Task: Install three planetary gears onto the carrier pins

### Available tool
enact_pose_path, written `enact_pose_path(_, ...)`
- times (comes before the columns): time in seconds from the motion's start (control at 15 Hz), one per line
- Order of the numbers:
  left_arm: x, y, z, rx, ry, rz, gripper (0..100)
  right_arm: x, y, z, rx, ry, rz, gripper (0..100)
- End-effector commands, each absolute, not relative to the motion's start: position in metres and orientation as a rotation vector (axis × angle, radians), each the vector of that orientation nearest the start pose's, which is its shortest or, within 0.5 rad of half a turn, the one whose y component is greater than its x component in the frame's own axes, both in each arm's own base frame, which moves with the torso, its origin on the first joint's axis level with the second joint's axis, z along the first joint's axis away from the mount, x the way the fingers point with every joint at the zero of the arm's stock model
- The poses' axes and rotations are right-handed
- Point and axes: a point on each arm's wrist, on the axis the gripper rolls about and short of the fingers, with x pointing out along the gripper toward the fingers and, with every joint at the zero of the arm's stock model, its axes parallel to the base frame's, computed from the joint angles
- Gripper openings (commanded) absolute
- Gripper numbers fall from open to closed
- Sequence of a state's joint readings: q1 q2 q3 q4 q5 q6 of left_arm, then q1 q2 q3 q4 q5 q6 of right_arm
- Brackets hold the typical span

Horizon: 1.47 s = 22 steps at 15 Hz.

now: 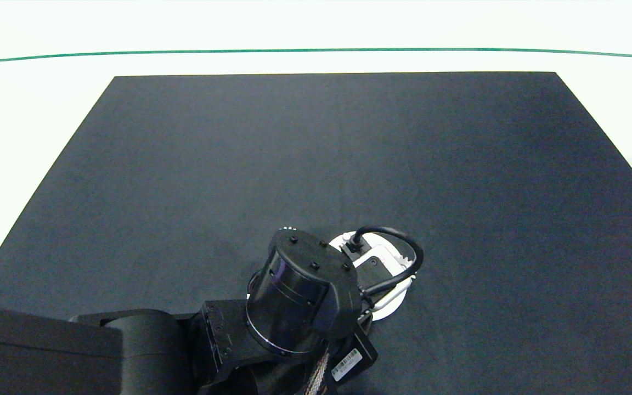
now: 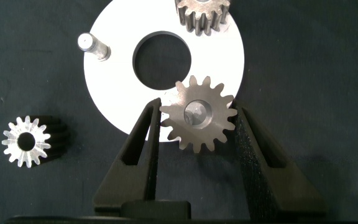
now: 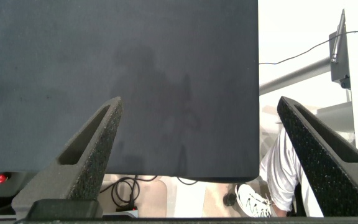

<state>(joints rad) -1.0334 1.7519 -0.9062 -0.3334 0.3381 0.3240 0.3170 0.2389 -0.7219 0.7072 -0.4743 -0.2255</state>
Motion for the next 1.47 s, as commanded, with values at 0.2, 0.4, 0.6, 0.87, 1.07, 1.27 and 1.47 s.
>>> enact_pose_path(0.2, 0.1701, -0.2645, 0.1635, 0.642, 0.297, -0.735, 13, -0.0691, -0.0336, 0.1962, -0.311, 0.22, -0.135, 100)
enact_pose_path(0.4, 0.1704, -0.2622, 0.1609, 0.647, 0.306, -0.731, 13, -0.0698, -0.0338, 0.2, -0.307, 0.212, -0.136, 100)
enact_pose_path(0.6, 0.1707, -0.26, 0.1587, 0.651, 0.314, -0.727, 13, -0.0704, -0.034, 0.201, -0.305, 0.207, -0.137, 100)
enact_pose_path(0.87, 0.1708, -0.2601, 0.1597, 0.648, 0.31, -0.727, 13, -0.0714, -0.0341, 0.2006, -0.303, 0.204, -0.14, 100)
enact_pose_path(1.07, 0.1715, -0.2613, 0.1605, 0.644, 0.307, -0.726, 13, -0.0705, -0.0338, 0.201, -0.305, 0.208, -0.14, 100)
enact_pose_path(1.27, 0.172, -0.2629, 0.1608, 0.644, 0.303, -0.728, 13, -0.0711, -0.034, 0.2007, -0.304, 0.205, -0.14, 100)
enact_pose_path(1.47, 0.172, -0.2639, 0.1586, 0.644, 0.309, -0.731, 13, -0.0711, -0.034, 0.2007, -0.304, 0.205, -0.14, 100)
